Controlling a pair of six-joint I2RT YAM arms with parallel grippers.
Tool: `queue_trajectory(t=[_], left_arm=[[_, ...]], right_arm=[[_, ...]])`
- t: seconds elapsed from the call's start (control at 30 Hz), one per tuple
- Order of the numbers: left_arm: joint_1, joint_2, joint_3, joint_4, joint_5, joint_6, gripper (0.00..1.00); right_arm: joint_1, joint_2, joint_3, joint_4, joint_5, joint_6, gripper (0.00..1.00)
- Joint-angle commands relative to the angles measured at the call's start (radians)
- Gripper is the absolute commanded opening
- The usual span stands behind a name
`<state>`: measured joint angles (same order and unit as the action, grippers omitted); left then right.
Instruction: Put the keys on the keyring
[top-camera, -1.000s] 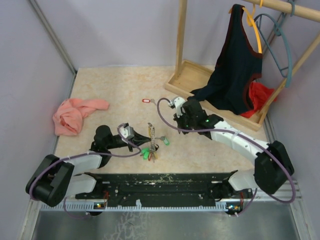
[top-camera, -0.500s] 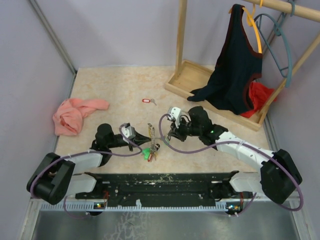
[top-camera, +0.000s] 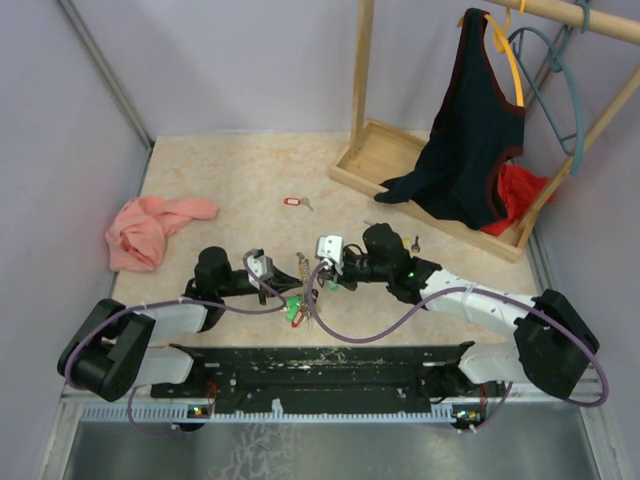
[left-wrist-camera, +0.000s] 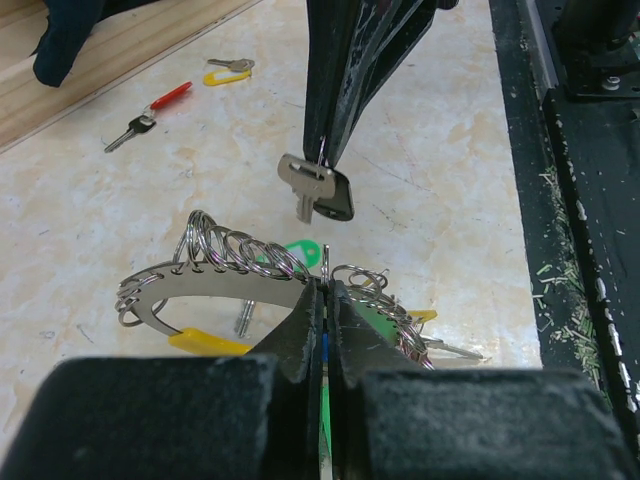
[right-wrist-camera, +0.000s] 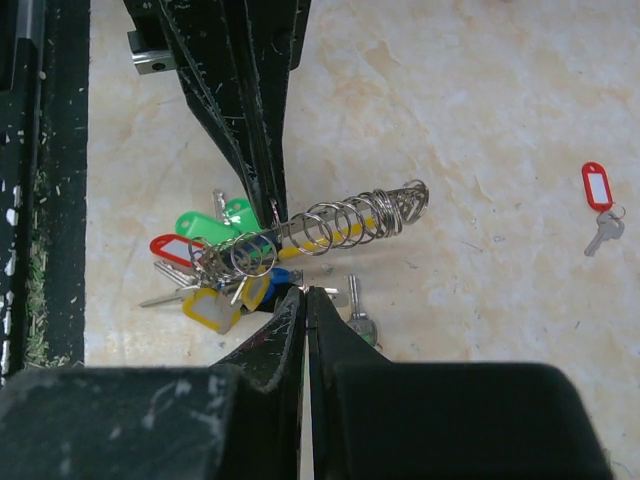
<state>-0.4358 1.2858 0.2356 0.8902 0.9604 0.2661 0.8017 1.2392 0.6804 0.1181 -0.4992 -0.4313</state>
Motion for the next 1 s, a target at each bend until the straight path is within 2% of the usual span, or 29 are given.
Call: queue_trajectory(t=[0.0, 0.23, 0.97], left_arm=[[0.004, 0.008, 0.031, 0.037, 0.072, 0.028, 0.0], [0.004, 0.007, 0.031, 0.042, 0.089, 0.03, 0.0], [0.004, 0.03, 0.036, 0.074, 0.117, 0.006, 0.0]], right_arm=[[0.018, 0.038, 0.009, 0.068, -0.049, -0.07, 0.0], [0.022, 0.071, 0.031, 0.021, -0.099, -0.11, 0.0], [0.032, 0.105, 0.044, 0.071, -0.121, -0.096, 0.0]])
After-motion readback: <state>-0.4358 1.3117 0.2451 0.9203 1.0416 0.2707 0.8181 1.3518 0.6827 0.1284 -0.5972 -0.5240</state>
